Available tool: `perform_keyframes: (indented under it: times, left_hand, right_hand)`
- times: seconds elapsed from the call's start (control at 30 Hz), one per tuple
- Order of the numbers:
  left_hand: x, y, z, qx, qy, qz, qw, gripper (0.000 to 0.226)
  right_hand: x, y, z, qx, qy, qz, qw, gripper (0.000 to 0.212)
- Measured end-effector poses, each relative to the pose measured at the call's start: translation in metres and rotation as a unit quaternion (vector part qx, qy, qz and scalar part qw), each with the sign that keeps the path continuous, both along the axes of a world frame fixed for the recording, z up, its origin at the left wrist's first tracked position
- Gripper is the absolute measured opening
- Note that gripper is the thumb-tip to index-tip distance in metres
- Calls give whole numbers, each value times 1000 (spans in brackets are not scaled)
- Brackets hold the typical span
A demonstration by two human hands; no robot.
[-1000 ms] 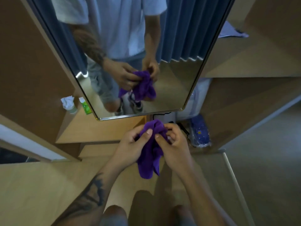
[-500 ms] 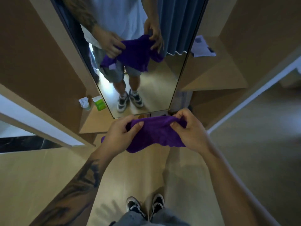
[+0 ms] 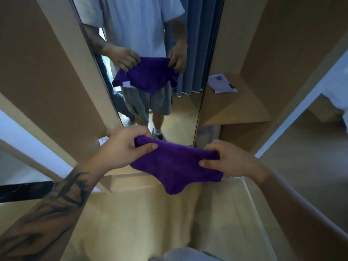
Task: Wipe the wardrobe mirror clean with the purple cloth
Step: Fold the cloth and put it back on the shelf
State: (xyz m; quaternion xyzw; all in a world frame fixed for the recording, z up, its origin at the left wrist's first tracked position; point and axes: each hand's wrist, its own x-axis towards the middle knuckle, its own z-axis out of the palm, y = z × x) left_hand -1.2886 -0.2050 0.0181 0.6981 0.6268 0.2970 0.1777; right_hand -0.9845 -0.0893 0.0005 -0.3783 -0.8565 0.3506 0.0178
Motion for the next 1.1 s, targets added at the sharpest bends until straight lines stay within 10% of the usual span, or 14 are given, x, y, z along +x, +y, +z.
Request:
perform_keyframes:
  times: [0.4, 0.6, 1.1]
  left_hand:
    - [-12, -17, 35, -19, -28, 67, 997, 34]
    - [-17, -30, 35, -66, -66, 83, 992, 23]
    - [0, -52, 47, -174, -118, 63, 976, 45]
  right_hand:
    - [4, 3, 48, -61, 116, -78, 988, 54]
    - [9, 8, 50, -63, 42, -41, 996, 24]
    - [-37, 4, 15, 227, 245, -220, 917, 15]
